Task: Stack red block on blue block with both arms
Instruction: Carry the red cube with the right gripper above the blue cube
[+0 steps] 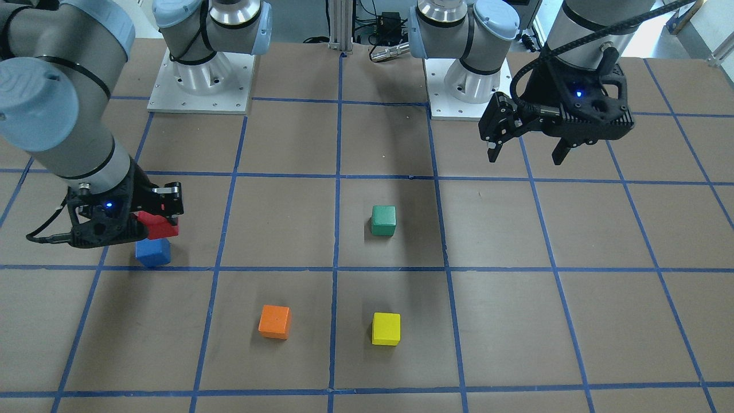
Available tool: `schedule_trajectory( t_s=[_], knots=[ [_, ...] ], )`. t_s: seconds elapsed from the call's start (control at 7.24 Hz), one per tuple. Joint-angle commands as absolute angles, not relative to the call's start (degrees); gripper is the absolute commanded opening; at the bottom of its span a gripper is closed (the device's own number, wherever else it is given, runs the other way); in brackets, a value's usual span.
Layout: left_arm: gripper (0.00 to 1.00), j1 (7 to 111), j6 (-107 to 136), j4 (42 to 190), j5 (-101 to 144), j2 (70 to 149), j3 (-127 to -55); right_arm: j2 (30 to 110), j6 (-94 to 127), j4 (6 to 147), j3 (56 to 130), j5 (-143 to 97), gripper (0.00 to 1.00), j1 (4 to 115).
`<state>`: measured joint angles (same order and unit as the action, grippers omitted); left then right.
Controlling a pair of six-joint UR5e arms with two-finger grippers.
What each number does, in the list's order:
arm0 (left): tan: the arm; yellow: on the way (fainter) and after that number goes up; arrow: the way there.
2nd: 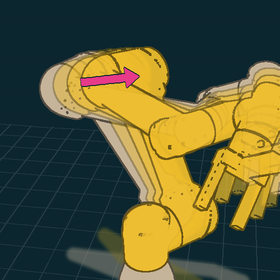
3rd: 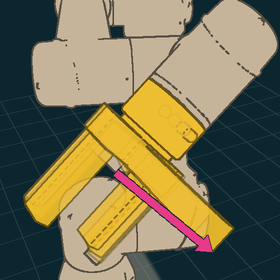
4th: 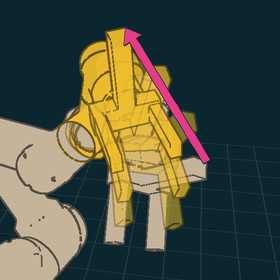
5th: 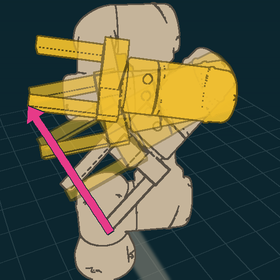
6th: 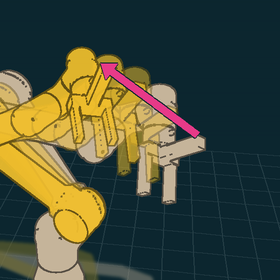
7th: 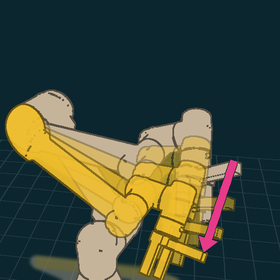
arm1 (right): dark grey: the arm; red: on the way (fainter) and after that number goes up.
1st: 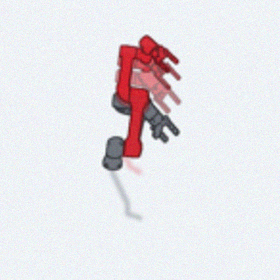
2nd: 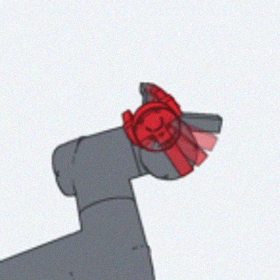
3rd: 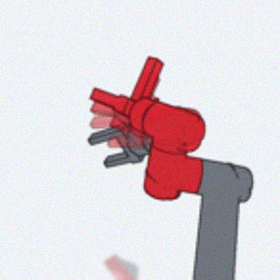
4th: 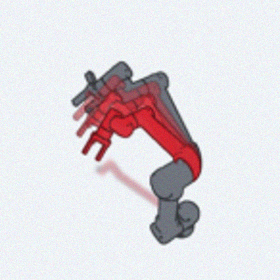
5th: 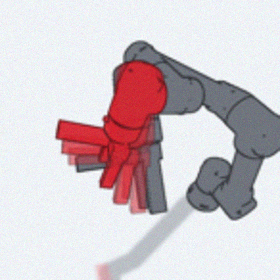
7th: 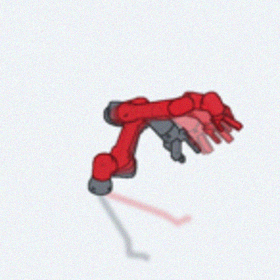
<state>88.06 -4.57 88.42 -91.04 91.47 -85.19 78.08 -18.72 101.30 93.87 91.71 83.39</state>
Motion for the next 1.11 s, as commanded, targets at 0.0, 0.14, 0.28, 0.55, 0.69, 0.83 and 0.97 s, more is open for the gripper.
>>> schedule_trajectory(
  t_s=[0.0, 0.14, 0.28, 0.55, 0.69, 0.83, 0.97],
  knots=[
    [1.00, 88.1, -4.5, 88.2, -91.0, 91.9, -85.0, 78.1, -27.7, 104.9, 98.2, 91.5, 0.00, 75.6],
    [1.00, 88.1, -4.5, 88.3, -91.0, 91.9, -84.9, 78.0, -26.6, 107.9, 99.7, 91.6, 0.00, 75.5],
    [1.00, 88.1, -4.5, 88.3, -91.1, 91.7, -85.2, 77.5, -26.5, 111.6, 101.1, 91.1, 0.00, 75.6],
    [1.00, 88.1, -4.6, 88.3, -91.0, 91.7, -85.2, 76.2, -23.1, 113.2, 102.8, 91.1, 0.00, 75.8],
    [1.00, 88.1, -4.6, 88.3, -91.0, 91.8, -85.2, 75.9, -23.2, 113.3, 103.7, 91.1, 0.00, 75.8],
    [1.00, 88.1, -4.6, 88.4, -90.9, 91.2, -85.3, 75.8, -23.4, 113.4, 104.4, 91.1, 0.00, 75.8],
    [1.00, 88.1, -4.6, 88.3, -90.9, 91.1, -85.5, 75.2, -23.3, 114.9, 104.6, 91.0, 0.00, 75.8]
  ],
)
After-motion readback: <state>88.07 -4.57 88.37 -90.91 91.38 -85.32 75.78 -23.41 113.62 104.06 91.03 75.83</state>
